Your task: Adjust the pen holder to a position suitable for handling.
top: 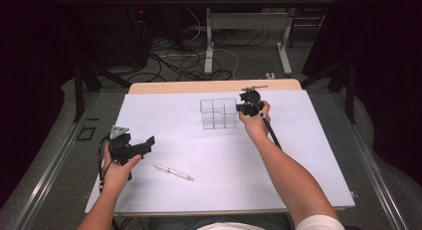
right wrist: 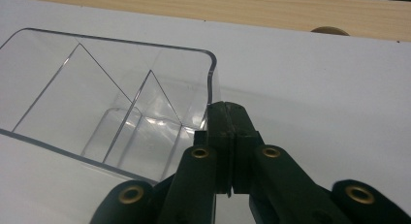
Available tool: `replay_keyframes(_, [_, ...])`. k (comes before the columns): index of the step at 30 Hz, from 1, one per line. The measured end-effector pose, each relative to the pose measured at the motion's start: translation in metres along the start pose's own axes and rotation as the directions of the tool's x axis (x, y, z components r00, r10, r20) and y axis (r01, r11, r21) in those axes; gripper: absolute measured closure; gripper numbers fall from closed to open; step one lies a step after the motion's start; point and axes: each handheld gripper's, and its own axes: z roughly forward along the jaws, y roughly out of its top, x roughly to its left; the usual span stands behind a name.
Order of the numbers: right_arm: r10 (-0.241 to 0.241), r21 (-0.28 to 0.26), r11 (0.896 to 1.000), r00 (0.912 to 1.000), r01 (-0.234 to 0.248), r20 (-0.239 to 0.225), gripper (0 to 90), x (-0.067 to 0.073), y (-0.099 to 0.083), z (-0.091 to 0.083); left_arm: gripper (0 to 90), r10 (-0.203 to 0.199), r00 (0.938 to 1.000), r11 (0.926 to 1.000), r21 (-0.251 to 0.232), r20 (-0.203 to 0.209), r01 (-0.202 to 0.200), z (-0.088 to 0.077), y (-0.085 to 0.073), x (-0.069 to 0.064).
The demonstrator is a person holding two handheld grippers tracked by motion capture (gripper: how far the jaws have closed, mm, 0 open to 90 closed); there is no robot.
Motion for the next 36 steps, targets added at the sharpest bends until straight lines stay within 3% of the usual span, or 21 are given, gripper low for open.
replay_keyframes(18, [0.022,-0.002,1.0,0.9997,-0.022,-0.012,89.7,0.004,-0.001,0.001,3.1,0.004,1.0,1.0,0.004,0.003,-0.004,0.001,0.0,0.0])
replay_keyframes(21, [0.01,-0.004,1.0,0.9999,-0.01,-0.009,81.3,0.001,-0.001,-0.001,3.1,0.003,1.0,1.0,0.006,0.001,-0.003,0.0,0.0,0.0])
replay_keyframes(26, [0.011,-0.049,0.999,0.9997,-0.012,-0.024,75.0,-0.004,0.0,-0.008,3.1,0.001,1.0,1.0,0.007,0.003,-0.001,-0.001,0.0,0.0])
replay_keyframes(36, [-0.049,-0.114,0.993,0.9931,0.037,-0.106,66.9,0.008,-0.003,-0.037,3.1,0.01,0.9998,0.9999,0.003,0.016,-0.011,-0.001,0.0,-0.001])
